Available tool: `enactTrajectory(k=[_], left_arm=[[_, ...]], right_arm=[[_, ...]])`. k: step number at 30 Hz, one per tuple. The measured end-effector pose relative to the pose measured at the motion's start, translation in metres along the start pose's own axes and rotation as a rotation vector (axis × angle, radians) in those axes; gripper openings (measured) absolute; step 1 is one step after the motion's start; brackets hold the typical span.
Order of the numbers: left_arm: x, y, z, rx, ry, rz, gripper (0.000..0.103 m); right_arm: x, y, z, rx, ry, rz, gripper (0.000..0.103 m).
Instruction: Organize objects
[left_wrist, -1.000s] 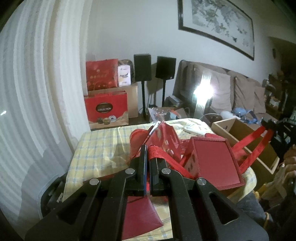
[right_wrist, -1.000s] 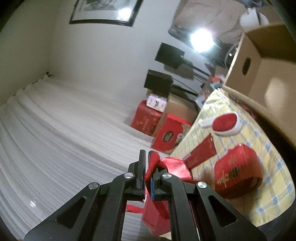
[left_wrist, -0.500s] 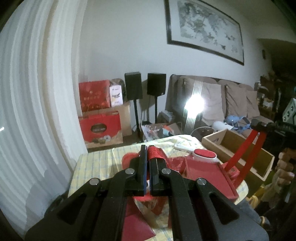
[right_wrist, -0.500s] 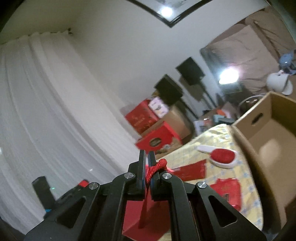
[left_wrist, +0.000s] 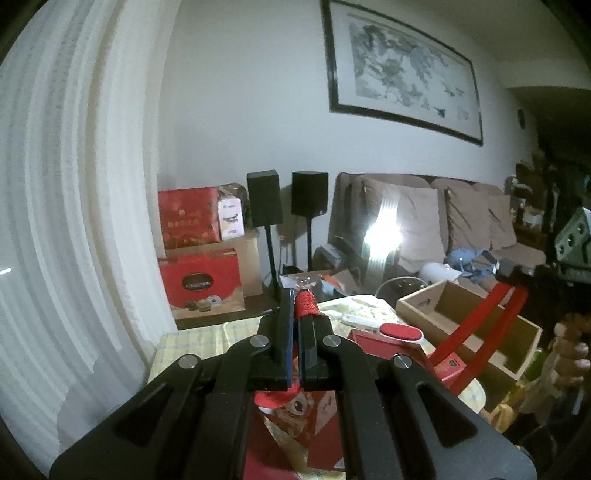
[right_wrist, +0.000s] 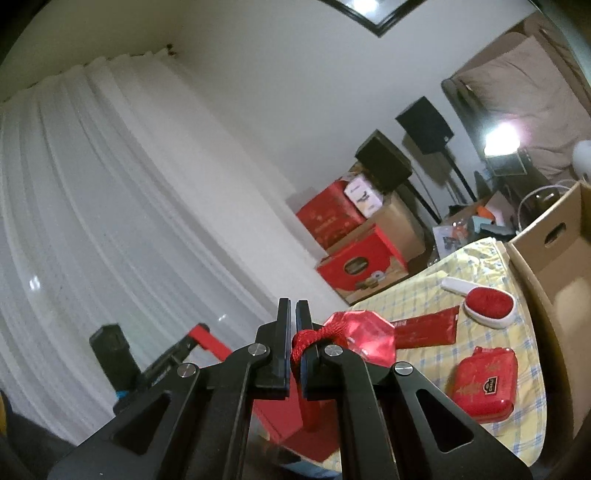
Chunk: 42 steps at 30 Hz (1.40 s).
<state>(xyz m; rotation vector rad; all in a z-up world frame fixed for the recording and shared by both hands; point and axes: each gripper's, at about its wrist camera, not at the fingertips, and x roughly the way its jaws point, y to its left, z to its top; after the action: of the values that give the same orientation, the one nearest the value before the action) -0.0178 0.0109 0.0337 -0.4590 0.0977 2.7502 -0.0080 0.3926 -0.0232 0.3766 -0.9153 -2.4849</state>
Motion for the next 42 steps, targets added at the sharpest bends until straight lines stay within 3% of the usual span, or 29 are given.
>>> enactTrajectory(k=[6,11,21,42], left_arm=[[0.003,-0.002,0.010,-0.027,0.011,0.006,0.002],[-0.003,-0.016,0.011,0.010,-0.033,0.070,0.002],[-0.009,-0.049,0.021,0.018,-0.107,0.124,0.002],[0.005,-0.100,0.059,-0.005,-0.059,0.011,0.002]], right_arm=[[0.003,0.001,0.002,-0.076,0.057,0.006,0.004],[-0.004,-0.005,-0.001,-0.103,0.050,0.011,0.004],[-0.020,-0.004,0.000,-0.146,0.040,0.002,0.004],[-0.090,-0.006,0.040,-0.190,-0.060,-0.128,0.004]])
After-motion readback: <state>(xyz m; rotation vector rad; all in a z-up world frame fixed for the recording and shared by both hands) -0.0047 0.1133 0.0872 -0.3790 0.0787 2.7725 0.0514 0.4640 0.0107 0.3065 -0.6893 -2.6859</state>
